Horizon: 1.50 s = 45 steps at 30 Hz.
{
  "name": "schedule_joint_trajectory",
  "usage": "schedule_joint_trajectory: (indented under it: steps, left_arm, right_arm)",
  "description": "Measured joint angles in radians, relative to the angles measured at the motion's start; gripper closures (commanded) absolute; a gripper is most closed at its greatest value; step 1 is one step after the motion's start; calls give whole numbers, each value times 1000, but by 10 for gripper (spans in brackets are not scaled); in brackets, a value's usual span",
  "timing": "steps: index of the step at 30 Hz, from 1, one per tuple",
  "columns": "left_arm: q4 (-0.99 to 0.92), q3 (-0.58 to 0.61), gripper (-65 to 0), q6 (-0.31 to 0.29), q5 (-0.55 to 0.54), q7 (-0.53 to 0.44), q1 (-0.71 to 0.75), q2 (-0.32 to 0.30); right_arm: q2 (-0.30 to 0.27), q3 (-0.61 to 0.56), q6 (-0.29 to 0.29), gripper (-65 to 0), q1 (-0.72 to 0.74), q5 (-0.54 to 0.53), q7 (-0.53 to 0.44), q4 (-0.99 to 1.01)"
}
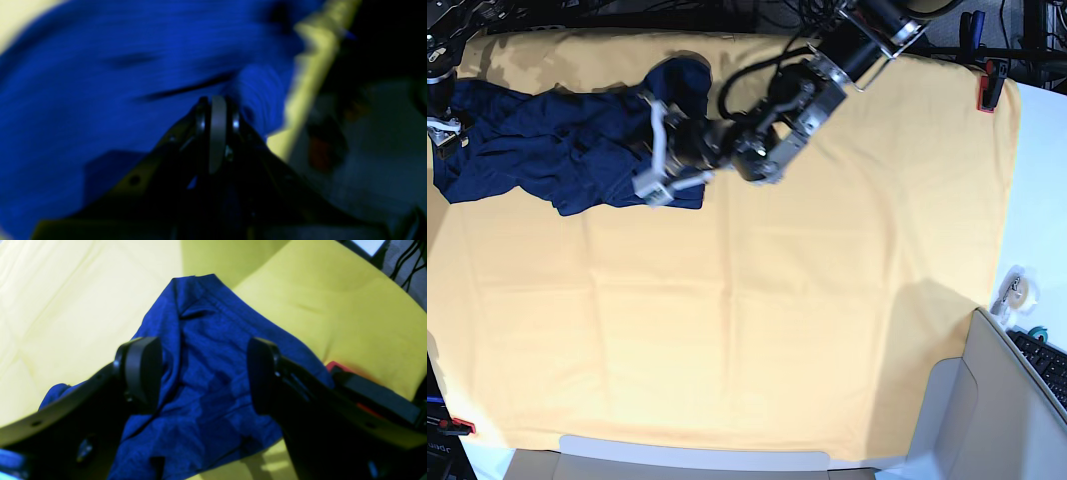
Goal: Fold the T-shirt properly
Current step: 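Lay the carried end over the shirt and open the left gripper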
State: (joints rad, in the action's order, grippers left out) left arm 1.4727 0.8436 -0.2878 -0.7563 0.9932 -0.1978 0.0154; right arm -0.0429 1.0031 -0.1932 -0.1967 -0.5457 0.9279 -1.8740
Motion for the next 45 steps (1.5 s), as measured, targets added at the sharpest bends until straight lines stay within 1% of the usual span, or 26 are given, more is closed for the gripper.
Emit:
schedule_joint_trajectory:
  steps: [3,6,11,12,14,16,17,19,20,24,30,35,37,40,43,45]
  left_arm:
    - [10,53,0,2,1,10,33,23]
    - [62,94,0,3,6,27,37,24]
    - [149,97,0,1,0,15,17,34]
    - [150,96,0,13,0,15,14,31]
    - [149,74,0,80,-7,10,15,13]
    - [148,68,0,122,0,6,-9,-40]
    - [147,62,0,128,12,8,-24,-63]
    - [146,50,0,132,19,5,-42,-89]
    - [146,50,0,132,49,0,-46,-94]
    - [146,55,0,124,147,4,-36,-76]
    - [146,55,0,129,341,4,-26,-75]
    - [144,61,0,118,482,8,-2,-7]
    - [143,61,0,124,535,0,-5,12]
    - [113,60,0,125,588,1,-1,25]
    - [74,60,0,124,597,-8,11,43]
    - [43,60,0,124,606,-39,12,69]
  right_arm:
    - [-1,0,0,-391,3,0,0,0]
    - [-1,0,0,-391,3,0,0,0]
    - [-2,0,0,-391,3,2,0,0]
    - [-1,0,0,-391,3,0,0,1]
    - [-1,0,0,-391,3,1,0,1]
    - [-2,0,0,-391,3,1,0,1]
    - [-1,2,0,-391,3,2,0,1]
    - [0,2,0,-391,3,0,0,1]
    - [-1,2,0,-391,3,-1,0,1]
    - [-1,3,0,-391,2,8,0,1]
    - [3,2,0,-391,3,7,0,2]
    - [5,2,0,-391,0,8,0,2]
    - [5,2,0,-391,-3,7,0,2]
    - [5,2,0,-391,-3,8,0,2]
    - [5,2,0,-391,-3,7,0,2]
    - [5,2,0,-391,-3,7,0,2]
